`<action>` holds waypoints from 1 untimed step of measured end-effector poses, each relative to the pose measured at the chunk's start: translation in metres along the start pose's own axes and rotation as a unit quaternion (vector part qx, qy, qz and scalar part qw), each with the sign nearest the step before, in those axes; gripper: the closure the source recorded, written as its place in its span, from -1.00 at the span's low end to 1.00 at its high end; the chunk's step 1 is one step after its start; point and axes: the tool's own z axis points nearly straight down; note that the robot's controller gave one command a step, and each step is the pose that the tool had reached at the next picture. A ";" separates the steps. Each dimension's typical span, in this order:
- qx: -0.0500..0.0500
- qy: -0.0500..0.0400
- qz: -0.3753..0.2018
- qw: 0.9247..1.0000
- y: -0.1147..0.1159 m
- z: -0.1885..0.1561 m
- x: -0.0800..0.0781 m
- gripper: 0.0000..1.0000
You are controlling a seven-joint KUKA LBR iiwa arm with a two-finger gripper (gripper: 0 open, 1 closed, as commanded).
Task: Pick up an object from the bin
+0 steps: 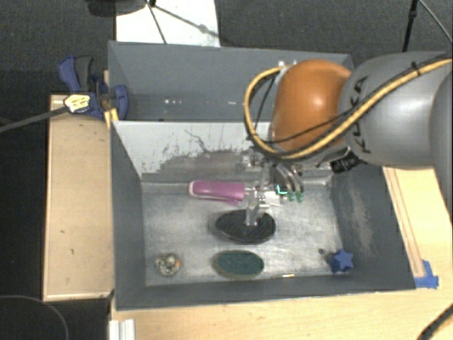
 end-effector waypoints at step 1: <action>-0.001 -0.006 0.066 0.998 -0.003 0.080 -0.001 -1.00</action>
Offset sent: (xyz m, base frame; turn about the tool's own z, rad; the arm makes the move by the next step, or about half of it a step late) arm -0.0015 -0.0049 -0.0951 0.1354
